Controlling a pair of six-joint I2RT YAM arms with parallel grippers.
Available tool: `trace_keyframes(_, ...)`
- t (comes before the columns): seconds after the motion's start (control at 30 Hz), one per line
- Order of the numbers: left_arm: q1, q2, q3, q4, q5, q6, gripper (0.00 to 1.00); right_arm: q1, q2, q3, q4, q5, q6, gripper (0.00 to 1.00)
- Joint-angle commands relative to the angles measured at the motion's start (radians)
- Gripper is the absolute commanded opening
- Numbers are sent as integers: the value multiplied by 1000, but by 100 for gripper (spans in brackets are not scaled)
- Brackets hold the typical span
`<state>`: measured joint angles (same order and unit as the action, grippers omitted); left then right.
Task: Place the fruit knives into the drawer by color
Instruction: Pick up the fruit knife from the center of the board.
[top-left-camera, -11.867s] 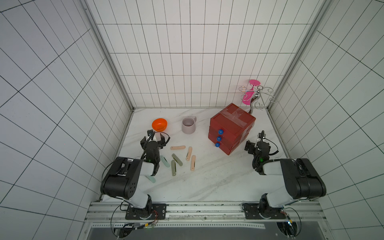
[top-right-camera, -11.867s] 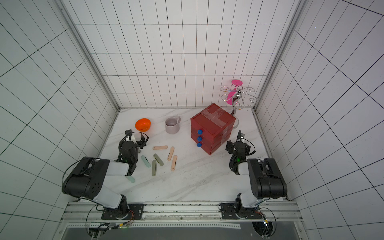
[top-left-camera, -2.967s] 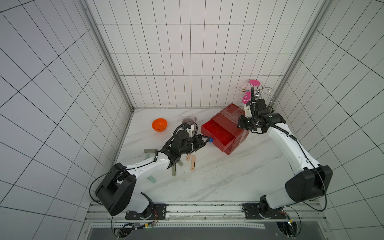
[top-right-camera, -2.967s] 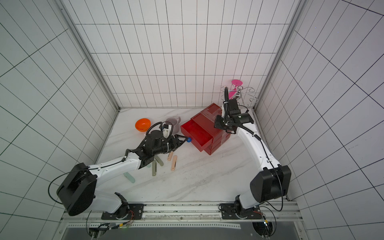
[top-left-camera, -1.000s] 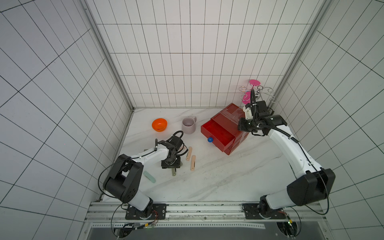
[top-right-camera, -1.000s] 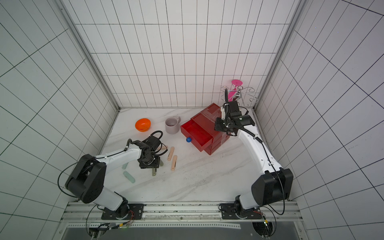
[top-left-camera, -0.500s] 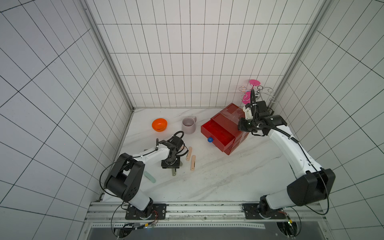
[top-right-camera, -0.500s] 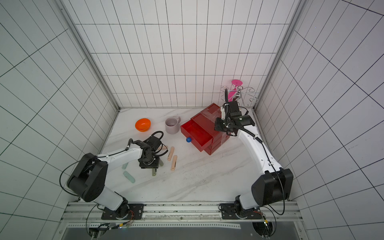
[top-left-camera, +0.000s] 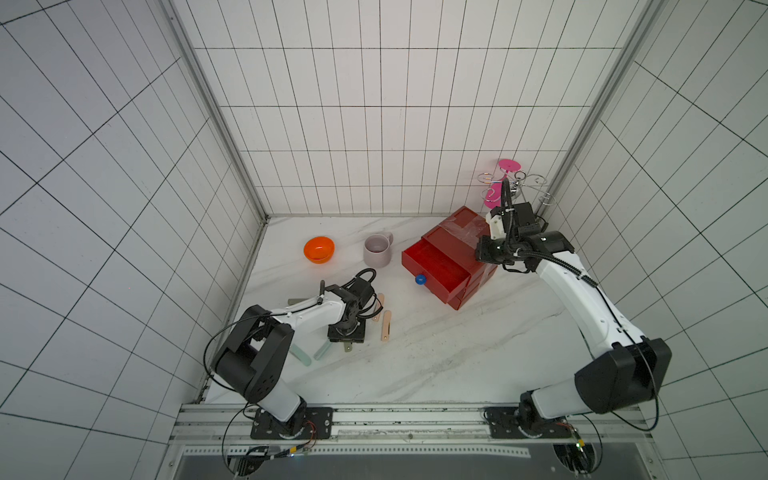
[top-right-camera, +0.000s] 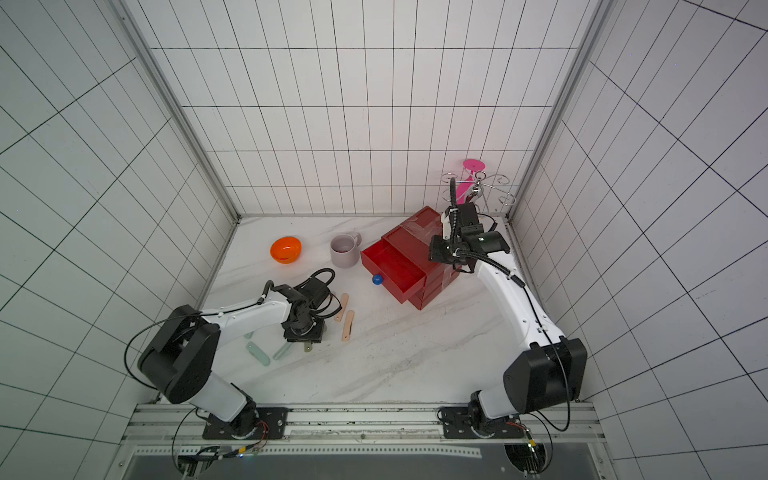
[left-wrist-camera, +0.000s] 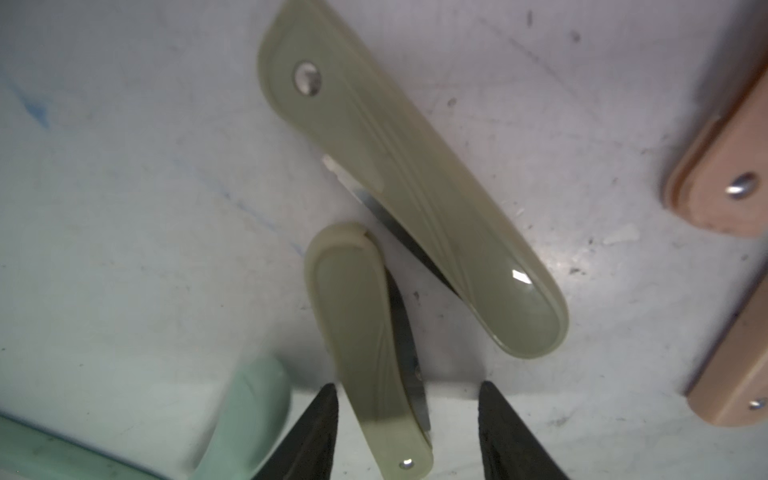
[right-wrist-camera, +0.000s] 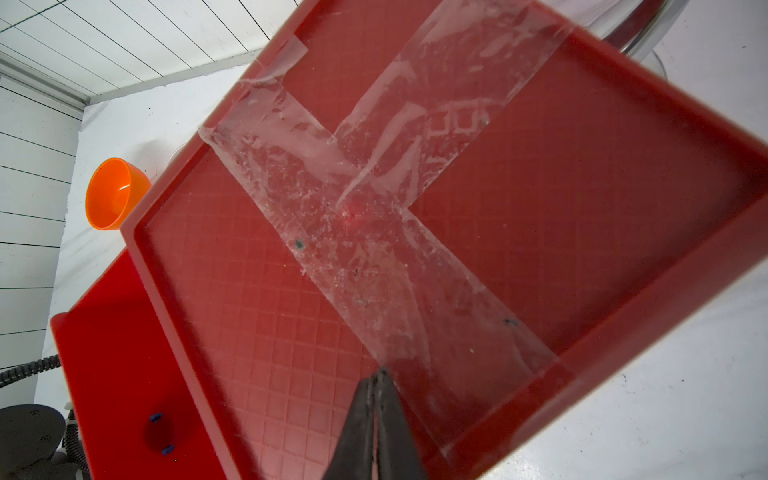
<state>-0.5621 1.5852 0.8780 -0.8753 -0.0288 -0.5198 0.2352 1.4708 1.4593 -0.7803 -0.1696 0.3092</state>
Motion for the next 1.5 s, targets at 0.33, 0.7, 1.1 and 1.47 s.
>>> trace_keyframes(0.33, -4, 34, 6, 30, 9, -18, 55, -10, 3, -62, -43, -12, -12, 8)
trace_keyframes(0.7, 1, 89, 14, 51, 2, -22, 48, -16, 5, -62, -43, -17, -15, 9)
trace_keyframes(1.1, 20, 121, -14, 69, -9, -22, 34, -20, 10, -66, -41, -21, -15, 9)
trace_keyframes(1.47, 58, 94, -27, 38, -49, 3, 29, -20, 13, -65, -42, -28, -13, 10)
